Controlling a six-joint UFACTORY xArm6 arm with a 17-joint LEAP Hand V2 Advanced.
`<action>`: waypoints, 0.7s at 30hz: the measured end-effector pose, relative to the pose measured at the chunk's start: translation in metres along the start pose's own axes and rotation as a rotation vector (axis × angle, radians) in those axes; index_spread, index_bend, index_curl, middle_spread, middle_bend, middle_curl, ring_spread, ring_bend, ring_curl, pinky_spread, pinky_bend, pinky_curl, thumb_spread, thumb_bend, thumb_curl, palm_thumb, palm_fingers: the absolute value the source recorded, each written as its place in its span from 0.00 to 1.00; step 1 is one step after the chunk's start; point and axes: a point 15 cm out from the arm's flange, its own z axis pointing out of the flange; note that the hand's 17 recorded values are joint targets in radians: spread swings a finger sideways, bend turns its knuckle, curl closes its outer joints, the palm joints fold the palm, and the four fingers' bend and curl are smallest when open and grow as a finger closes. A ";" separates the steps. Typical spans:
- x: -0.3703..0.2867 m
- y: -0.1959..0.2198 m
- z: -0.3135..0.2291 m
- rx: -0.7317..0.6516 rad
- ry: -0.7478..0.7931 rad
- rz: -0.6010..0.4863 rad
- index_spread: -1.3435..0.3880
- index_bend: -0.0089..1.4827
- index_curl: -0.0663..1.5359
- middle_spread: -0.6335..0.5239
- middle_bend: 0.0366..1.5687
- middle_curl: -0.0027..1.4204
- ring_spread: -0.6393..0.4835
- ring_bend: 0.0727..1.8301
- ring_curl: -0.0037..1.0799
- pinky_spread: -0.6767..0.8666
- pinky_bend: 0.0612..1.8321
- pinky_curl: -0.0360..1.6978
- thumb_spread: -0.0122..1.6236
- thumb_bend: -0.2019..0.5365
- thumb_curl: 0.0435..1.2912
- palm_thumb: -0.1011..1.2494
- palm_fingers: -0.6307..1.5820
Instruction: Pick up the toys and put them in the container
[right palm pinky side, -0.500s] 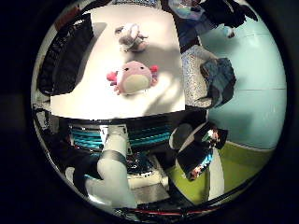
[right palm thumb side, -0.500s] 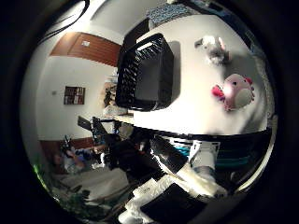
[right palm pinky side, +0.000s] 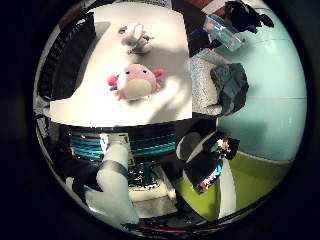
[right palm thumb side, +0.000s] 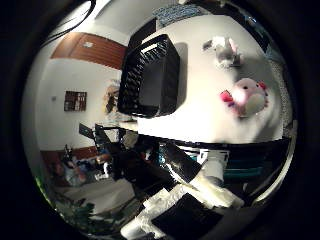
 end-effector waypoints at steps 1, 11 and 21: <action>0.004 -0.003 0.003 -0.002 0.010 -0.001 0.57 0.11 0.21 0.61 0.11 0.23 0.77 0.14 0.24 0.73 0.23 0.19 0.68 0.24 0.21 0.47 0.34; 0.031 -0.028 0.054 0.014 0.034 0.045 0.58 0.11 0.20 0.59 0.11 0.23 0.76 0.14 0.24 0.73 0.23 0.19 0.69 0.25 0.21 0.48 0.34; 0.054 -0.021 0.116 -0.068 0.016 0.105 0.58 0.11 0.20 0.59 0.11 0.23 0.76 0.13 0.24 0.73 0.23 0.18 0.69 0.24 0.21 0.48 0.35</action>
